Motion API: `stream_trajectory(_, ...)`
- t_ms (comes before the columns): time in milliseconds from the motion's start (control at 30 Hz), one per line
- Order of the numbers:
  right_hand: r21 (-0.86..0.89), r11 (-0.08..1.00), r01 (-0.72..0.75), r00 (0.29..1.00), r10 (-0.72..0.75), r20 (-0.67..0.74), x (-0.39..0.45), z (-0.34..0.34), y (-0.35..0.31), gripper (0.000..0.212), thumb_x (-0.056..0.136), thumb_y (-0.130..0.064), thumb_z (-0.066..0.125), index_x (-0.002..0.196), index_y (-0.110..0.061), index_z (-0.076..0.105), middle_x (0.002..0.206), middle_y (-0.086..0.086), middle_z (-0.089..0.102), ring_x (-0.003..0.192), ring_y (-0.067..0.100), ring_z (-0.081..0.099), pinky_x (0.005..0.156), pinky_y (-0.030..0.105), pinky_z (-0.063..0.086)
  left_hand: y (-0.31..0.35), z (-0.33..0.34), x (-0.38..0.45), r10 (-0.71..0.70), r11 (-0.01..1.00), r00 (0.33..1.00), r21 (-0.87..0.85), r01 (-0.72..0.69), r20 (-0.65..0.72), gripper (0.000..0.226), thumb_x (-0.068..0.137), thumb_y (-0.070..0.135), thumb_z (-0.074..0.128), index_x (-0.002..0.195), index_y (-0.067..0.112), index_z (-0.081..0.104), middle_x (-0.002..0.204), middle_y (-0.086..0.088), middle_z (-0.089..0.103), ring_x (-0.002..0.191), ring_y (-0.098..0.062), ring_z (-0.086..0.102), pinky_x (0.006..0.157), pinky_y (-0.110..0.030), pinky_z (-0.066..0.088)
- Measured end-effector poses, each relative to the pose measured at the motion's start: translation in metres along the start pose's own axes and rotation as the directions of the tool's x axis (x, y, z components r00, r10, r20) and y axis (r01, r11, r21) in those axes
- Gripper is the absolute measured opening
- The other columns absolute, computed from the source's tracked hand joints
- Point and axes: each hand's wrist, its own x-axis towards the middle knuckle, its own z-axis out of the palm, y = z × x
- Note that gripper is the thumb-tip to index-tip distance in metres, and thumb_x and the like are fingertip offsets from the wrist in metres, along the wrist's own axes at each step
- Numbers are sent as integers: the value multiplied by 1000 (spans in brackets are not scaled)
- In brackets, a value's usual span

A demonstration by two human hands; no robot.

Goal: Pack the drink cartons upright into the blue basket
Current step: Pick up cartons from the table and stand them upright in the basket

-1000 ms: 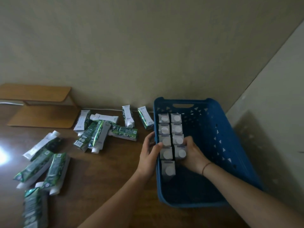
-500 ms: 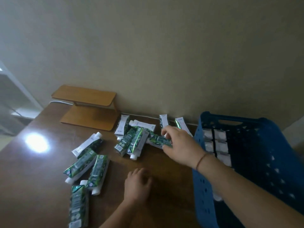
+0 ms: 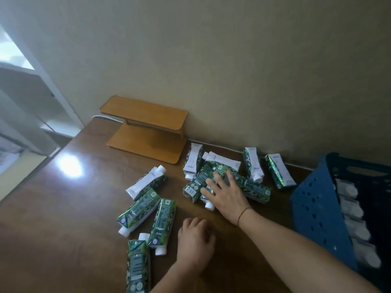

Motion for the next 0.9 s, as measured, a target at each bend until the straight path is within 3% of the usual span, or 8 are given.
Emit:
stream_trajectory(133,162,987,-1,982,32,-188,-6,-9,13,57,74,-23,76,126,-21,54,127,10,61,122,36,55,96,59,45,9,2,3,-25,1000,1000,-10,25,8,27,86,40,50,109,29,60,122,13,58,123,-17,43,101,-37,37)
stream_trajectory(233,403,915,25,926,131,-354,-21,-28,33,74,58,-26,86,124,-14,54,117,8,67,107,29,64,79,45,58,28,5,8,-75,991,995,-108,82,61,30,89,40,54,116,29,61,123,12,60,122,-17,46,104,-37,37)
stream_trajectory(333,635,772,33,845,318,-430,-58,-61,49,79,66,-29,80,136,-20,45,119,3,64,107,21,63,76,39,59,59,12,12,-110,873,974,-450,190,199,27,88,37,62,114,32,64,117,8,66,109,-13,62,98,-39,52)
stream_trajectory(433,774,633,11,762,496,-416,-117,-85,71,78,79,-42,69,144,-35,27,109,-3,62,95,9,57,76,24,52,97,16,12,-36,779,981,-610,148,192,16,93,23,64,108,24,68,106,7,71,98,-8,66,86,-33,58)
stream_trajectory(600,771,635,50,501,652,-570,-222,-89,107,57,86,-47,61,130,-13,46,101,3,66,86,9,63,75,16,53,162,15,2,128,659,980,-751,30,151,15,97,24,60,110,24,66,106,8,70,100,-7,64,67,-7,46)
stream_trajectory(733,761,636,-128,339,749,-569,-294,-81,122,54,80,-38,66,114,4,60,94,9,65,82,11,61,77,4,45,192,24,-9,225,599,962,-800,-11,156,43,94,45,56,135,32,53,125,21,55,109,6,53,79,-10,43)
stream_trajectory(800,734,636,-239,339,763,-551,-322,-72,127,54,79,-40,65,111,4,62,91,13,65,80,16,58,78,5,42,201,31,-14,254,567,957,-823,-27,144,63,87,57,53,145,34,43,133,23,48,112,10,48,90,-16,42)
stream_trajectory(900,779,551,-300,466,797,-384,-347,-52,130,56,78,-51,65,114,-9,59,92,8,63,77,19,60,68,22,55,213,44,-20,272,533,959,-842,-84,76,64,90,63,52,146,35,43,146,17,48,132,-1,46,110,-31,40)
